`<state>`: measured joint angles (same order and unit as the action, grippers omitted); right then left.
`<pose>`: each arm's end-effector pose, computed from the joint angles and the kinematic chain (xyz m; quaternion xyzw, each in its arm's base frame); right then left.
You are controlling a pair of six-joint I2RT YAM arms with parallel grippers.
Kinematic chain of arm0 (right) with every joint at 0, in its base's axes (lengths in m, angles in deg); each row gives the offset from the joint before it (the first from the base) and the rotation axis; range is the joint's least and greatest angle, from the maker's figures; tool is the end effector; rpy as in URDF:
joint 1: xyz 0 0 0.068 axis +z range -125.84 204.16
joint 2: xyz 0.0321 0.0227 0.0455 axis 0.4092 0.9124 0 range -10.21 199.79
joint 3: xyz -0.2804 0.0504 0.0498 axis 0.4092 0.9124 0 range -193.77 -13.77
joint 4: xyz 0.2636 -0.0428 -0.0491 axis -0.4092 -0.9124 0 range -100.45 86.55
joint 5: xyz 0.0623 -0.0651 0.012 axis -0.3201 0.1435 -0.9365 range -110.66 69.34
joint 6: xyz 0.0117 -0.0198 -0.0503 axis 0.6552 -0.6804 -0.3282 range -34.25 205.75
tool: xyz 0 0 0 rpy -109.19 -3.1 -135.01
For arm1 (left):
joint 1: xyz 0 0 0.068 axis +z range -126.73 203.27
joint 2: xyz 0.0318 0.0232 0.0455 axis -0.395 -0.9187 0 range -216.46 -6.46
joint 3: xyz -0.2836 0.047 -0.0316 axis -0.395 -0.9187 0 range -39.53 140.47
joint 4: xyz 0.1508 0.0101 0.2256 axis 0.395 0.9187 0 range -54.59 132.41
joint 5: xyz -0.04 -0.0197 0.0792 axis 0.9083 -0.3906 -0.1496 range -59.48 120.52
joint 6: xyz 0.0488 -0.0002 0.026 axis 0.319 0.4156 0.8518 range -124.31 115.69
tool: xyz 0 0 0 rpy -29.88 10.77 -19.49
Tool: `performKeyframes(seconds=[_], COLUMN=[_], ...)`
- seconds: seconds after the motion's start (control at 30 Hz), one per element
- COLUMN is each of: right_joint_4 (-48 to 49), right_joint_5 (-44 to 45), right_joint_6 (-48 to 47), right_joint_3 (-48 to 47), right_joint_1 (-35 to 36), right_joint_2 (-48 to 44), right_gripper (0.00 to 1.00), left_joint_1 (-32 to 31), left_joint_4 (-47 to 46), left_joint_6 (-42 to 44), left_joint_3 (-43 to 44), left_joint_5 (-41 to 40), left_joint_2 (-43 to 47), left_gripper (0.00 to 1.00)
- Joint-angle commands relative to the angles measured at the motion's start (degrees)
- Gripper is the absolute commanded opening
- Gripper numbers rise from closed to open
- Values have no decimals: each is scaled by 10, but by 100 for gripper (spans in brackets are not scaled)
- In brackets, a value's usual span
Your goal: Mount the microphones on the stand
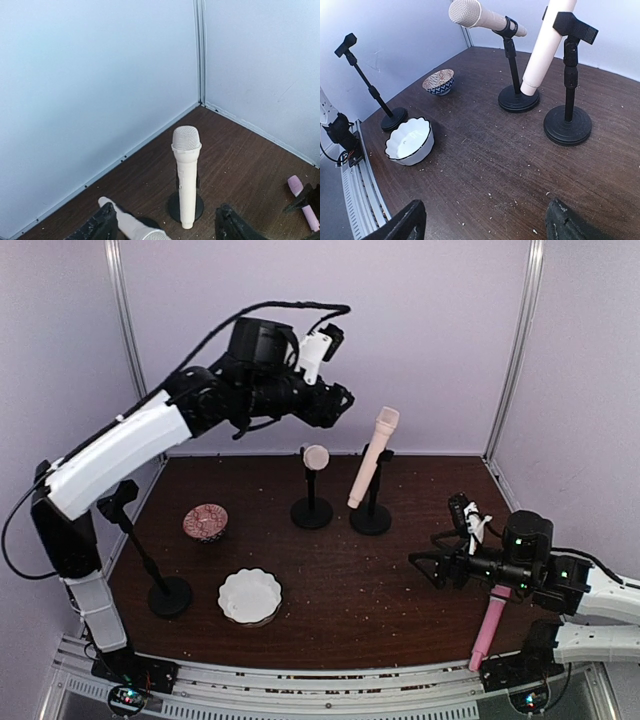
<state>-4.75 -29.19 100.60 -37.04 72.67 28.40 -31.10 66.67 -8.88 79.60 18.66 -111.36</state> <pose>0.1081 0.1307 0.2472 -0.2742 0.7527 0.3636 0.4755 0.2576 -0.3461 0.4735 0.2810 0.7513 -0.2187 0.5558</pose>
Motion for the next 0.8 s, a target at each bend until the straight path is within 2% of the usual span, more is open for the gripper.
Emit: performKeyframes(seconds=[0.0, 0.17, 0.27, 0.43, 0.77], right_joint_4=[9, 6, 31, 56, 87], right_joint_5=[29, 23, 18, 12, -7], right_joint_6=[12, 5, 10, 21, 30], right_joint_3=[-5, -21, -12, -3, 8], right_joint_1=[1, 1, 1, 2, 2], right_joint_2=[23, 62, 74, 94, 120], right_gripper=[83, 85, 84, 85, 85], left_joint_1=[-1, 1, 15, 53, 98], left_joint_4=[105, 184, 238, 383, 535], left_joint_6=[-6, -73, -88, -143, -163], left_joint_3=[-70, -195, -245, -250, -208], left_joint_5=[-44, -104, -111, -103, -150], left_joint_2=[91, 207, 247, 278, 301], left_gripper=[69, 70, 73, 75, 75])
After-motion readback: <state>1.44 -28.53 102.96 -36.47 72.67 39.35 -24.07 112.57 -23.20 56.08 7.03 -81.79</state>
